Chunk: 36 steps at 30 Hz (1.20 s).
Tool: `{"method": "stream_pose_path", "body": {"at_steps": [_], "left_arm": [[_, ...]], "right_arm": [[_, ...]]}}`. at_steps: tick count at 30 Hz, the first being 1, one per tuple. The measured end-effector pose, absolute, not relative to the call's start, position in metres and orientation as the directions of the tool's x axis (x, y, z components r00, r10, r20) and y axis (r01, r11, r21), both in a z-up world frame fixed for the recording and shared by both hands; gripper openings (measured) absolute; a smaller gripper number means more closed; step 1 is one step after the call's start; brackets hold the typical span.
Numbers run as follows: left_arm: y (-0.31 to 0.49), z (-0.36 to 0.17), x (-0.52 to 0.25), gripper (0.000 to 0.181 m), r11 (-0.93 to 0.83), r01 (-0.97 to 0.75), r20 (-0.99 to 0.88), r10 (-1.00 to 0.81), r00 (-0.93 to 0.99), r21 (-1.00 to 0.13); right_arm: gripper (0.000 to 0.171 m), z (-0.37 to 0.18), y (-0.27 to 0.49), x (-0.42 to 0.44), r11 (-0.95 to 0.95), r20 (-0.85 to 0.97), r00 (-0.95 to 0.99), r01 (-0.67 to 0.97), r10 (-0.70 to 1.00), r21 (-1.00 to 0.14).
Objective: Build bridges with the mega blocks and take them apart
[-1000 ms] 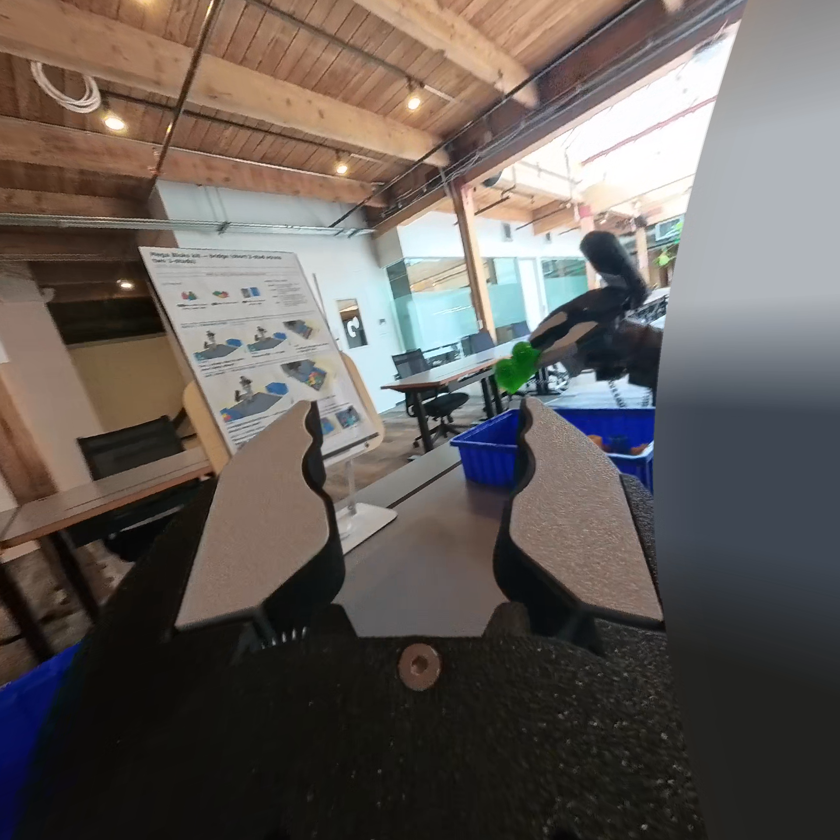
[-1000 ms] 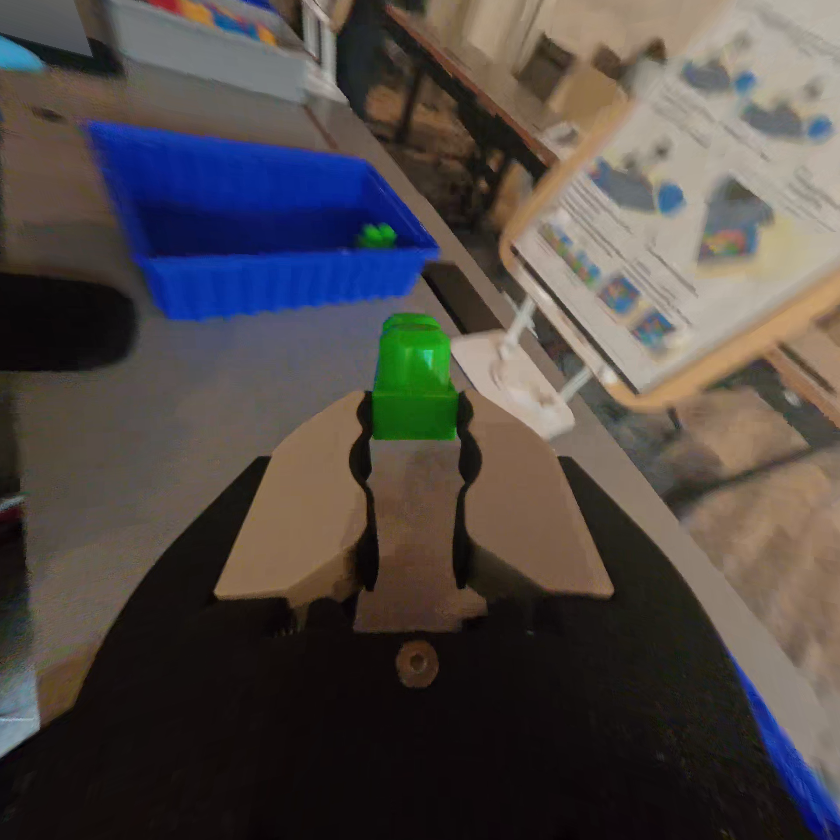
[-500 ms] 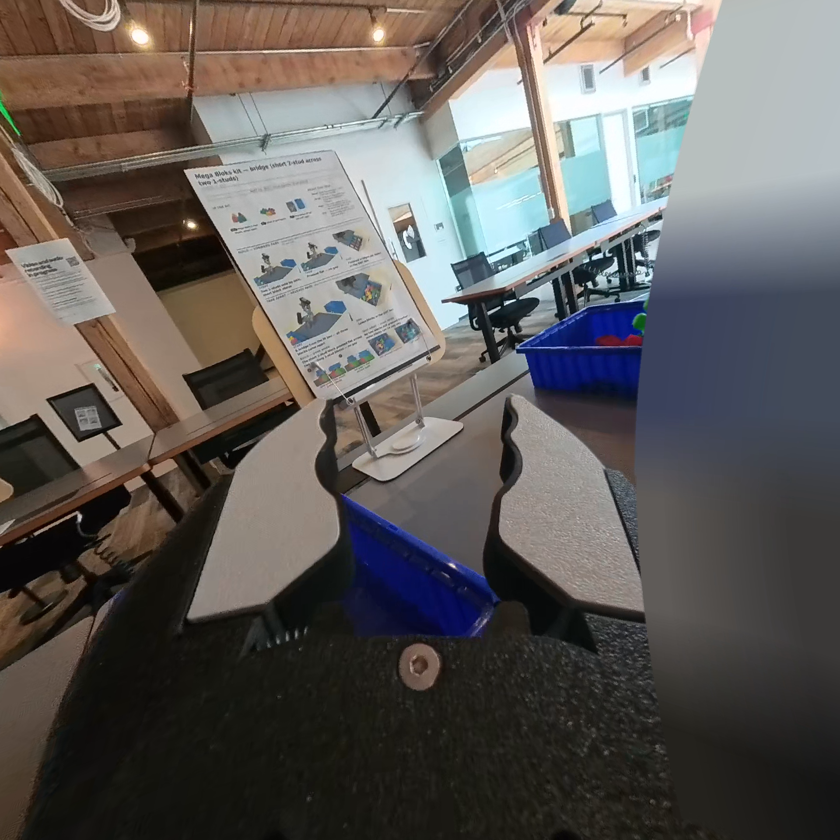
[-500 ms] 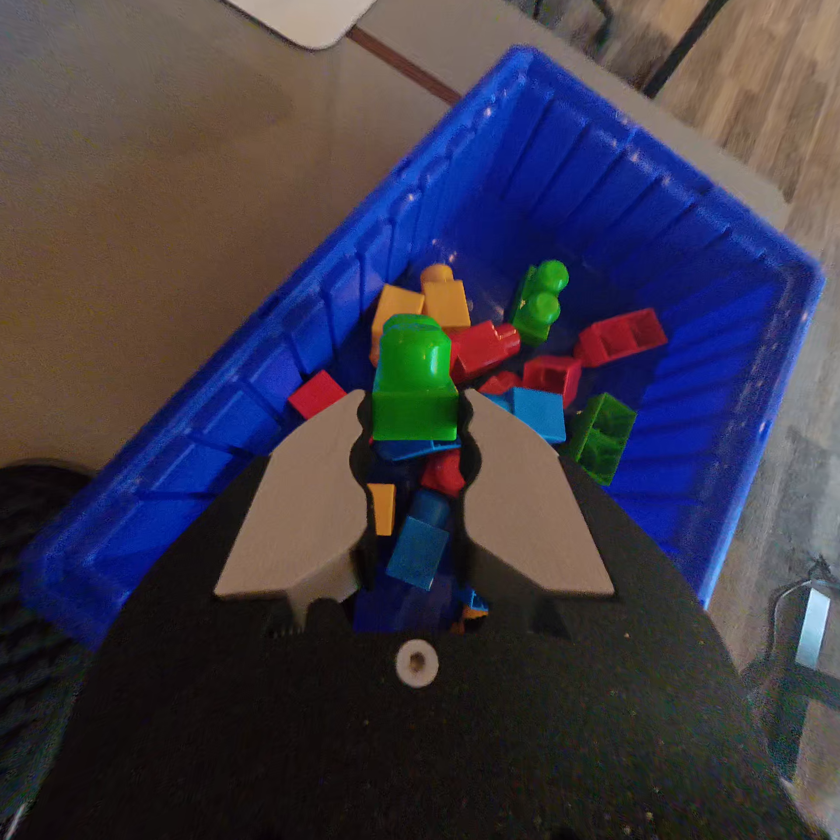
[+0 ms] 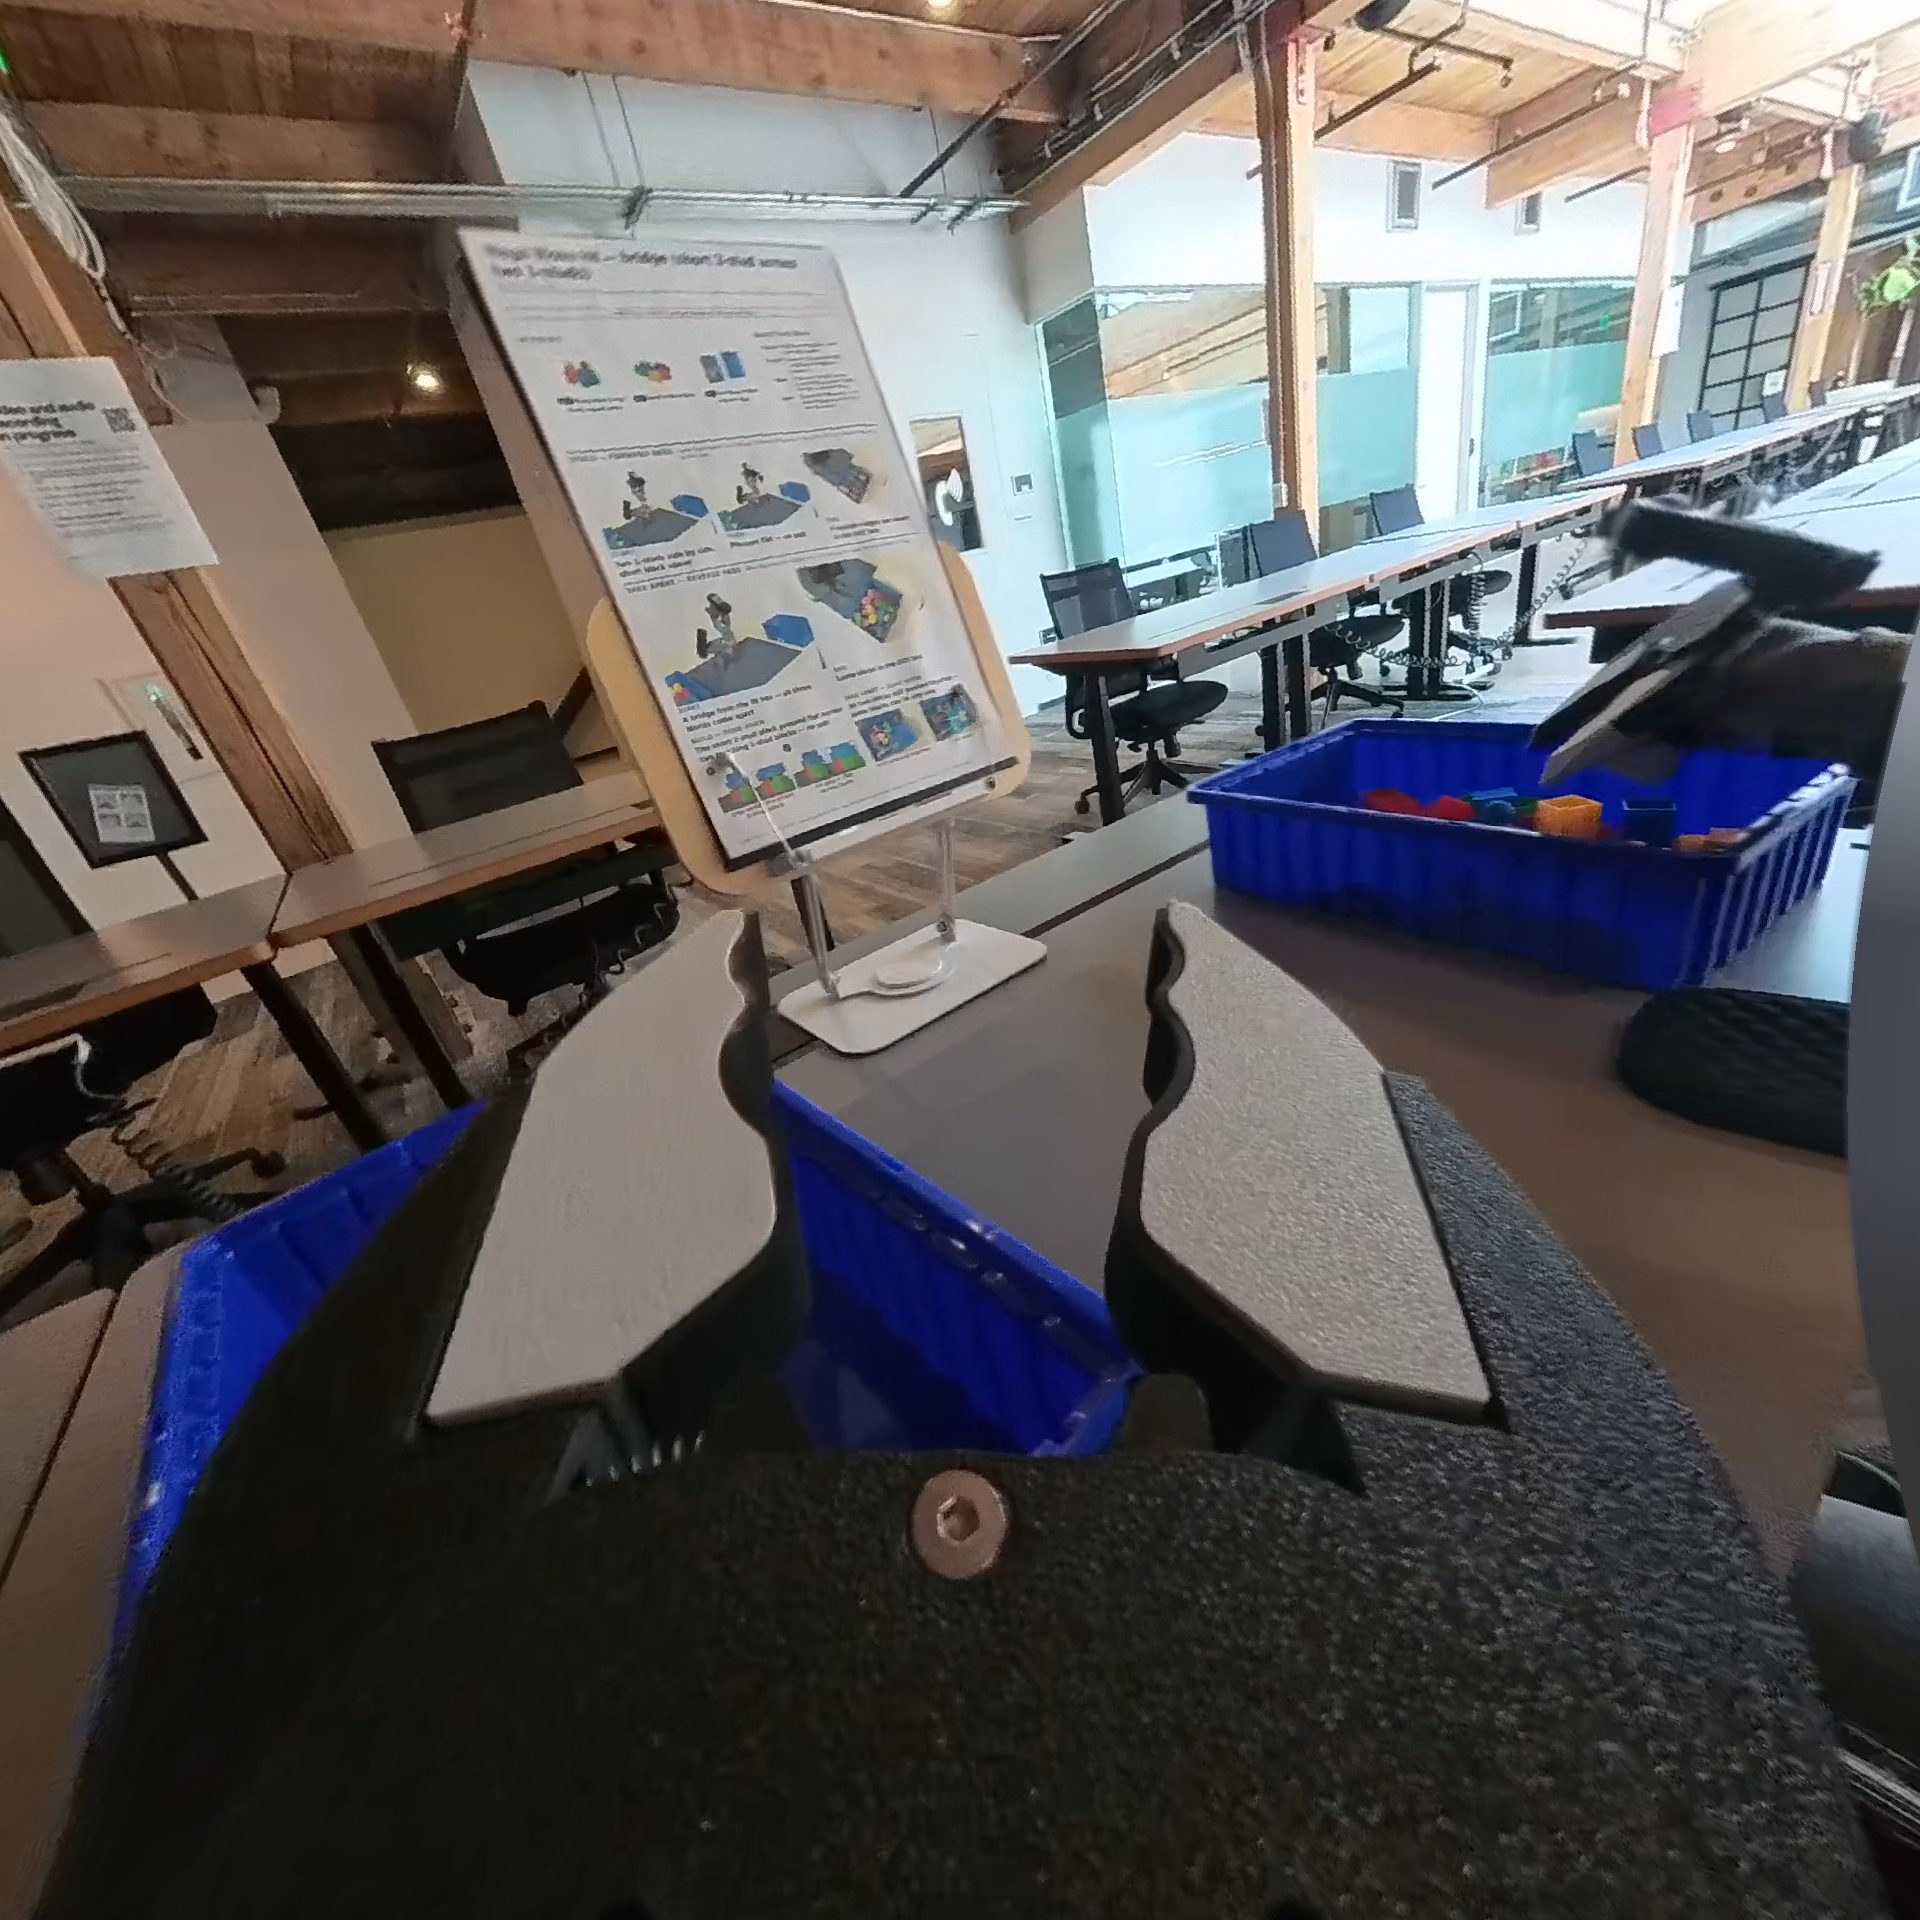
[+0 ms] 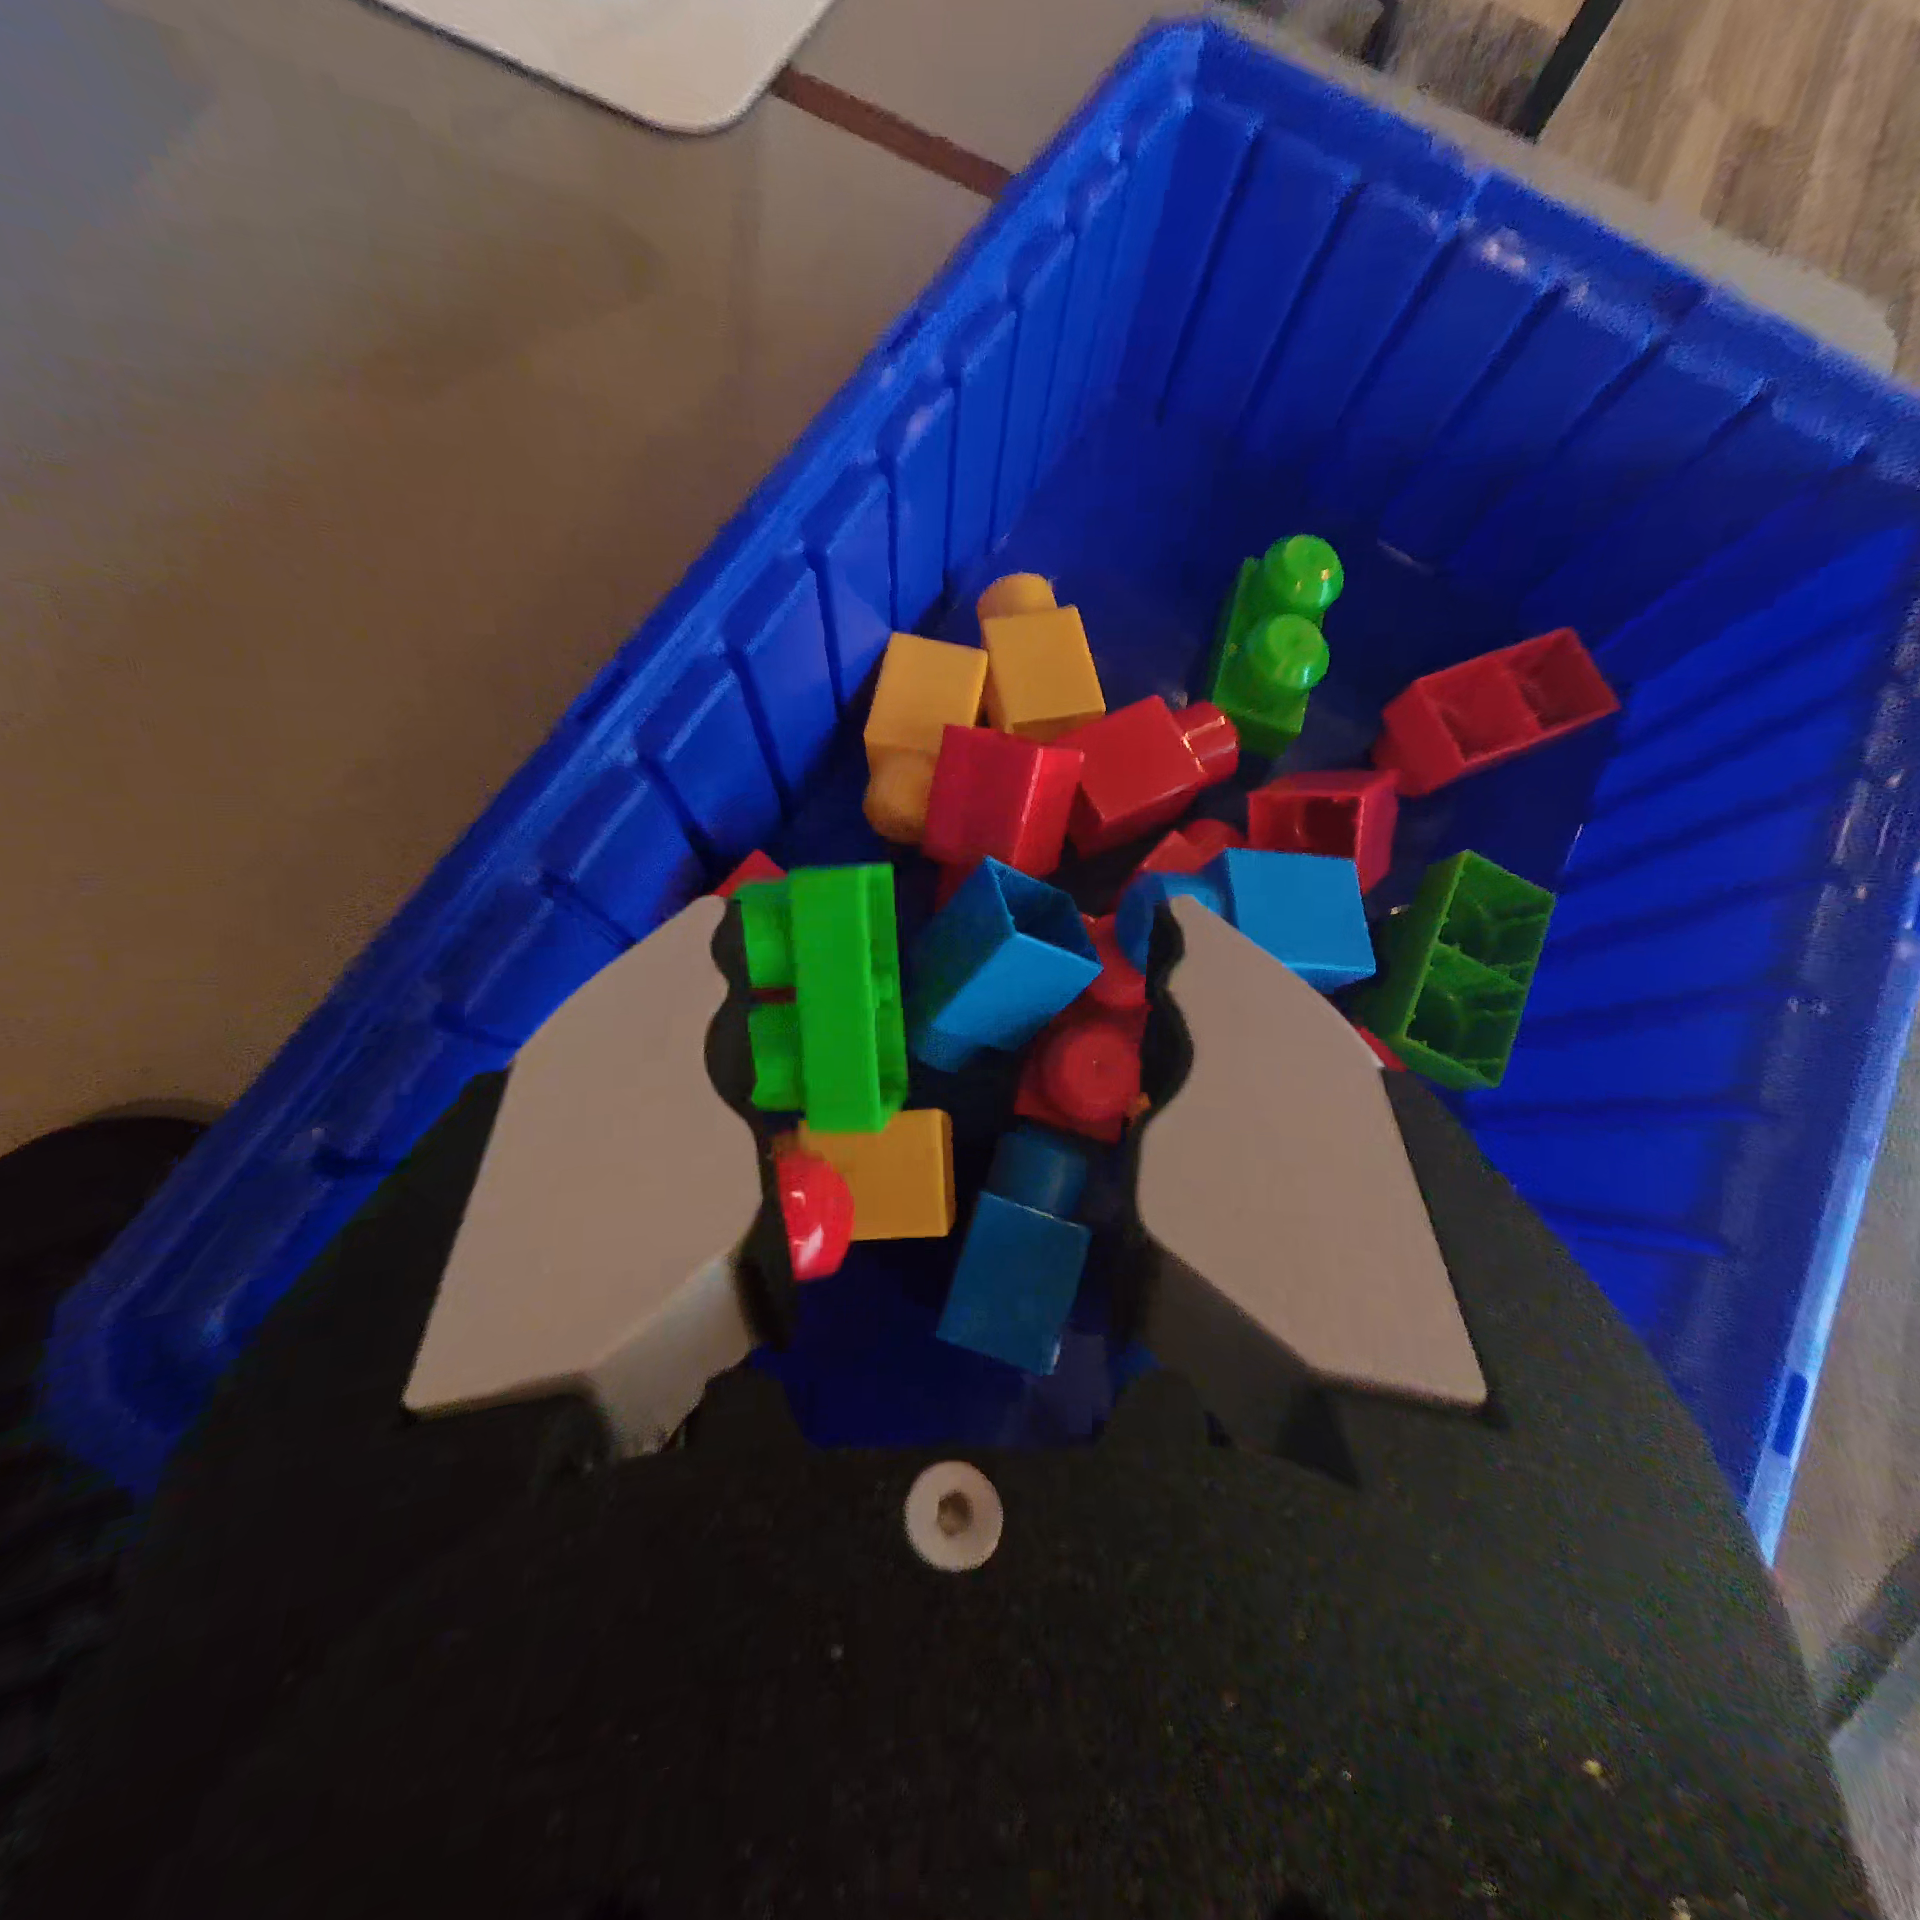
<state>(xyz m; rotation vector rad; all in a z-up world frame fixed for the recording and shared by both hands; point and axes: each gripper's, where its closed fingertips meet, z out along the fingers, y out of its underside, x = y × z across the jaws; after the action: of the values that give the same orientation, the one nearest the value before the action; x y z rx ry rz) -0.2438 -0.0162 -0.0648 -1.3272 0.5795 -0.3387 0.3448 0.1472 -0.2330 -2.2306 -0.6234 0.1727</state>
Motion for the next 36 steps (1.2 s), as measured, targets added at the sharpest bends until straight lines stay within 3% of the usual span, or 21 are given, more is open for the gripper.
{"method": "stream_pose_path", "body": {"at_steps": [6,16,23,31,36], "left_arm": [[0.038,-0.081,-0.280,0.067,0.086,-0.137,-0.161,-0.503,0.849,-0.987],[0.172,-0.146,-0.312,0.070,-0.257,-0.121,0.009,-0.453,0.892,-0.959],[0.255,-0.200,-0.324,0.096,-0.468,-0.169,-0.011,-0.320,0.947,-0.867],[0.307,-0.249,-0.328,0.089,-0.642,-0.061,0.068,-0.175,0.982,-0.764],[0.323,-0.273,-0.333,0.087,-0.723,-0.109,-0.017,-0.134,0.991,-0.682]], "right_arm": [[0.070,-0.192,0.133,0.303,-0.421,0.083,0.818,0.377,0.569,-0.825],[0.067,-0.145,0.103,0.237,-0.208,0.268,0.707,0.509,0.654,-0.835],[0.060,-0.123,0.085,0.213,-0.082,0.318,0.665,0.497,0.676,-0.864],[0.059,-0.121,0.075,0.221,-0.049,0.354,0.655,0.513,0.667,-0.857],[0.058,-0.125,0.073,0.229,-0.048,0.347,0.660,0.502,0.667,-0.864]]}}
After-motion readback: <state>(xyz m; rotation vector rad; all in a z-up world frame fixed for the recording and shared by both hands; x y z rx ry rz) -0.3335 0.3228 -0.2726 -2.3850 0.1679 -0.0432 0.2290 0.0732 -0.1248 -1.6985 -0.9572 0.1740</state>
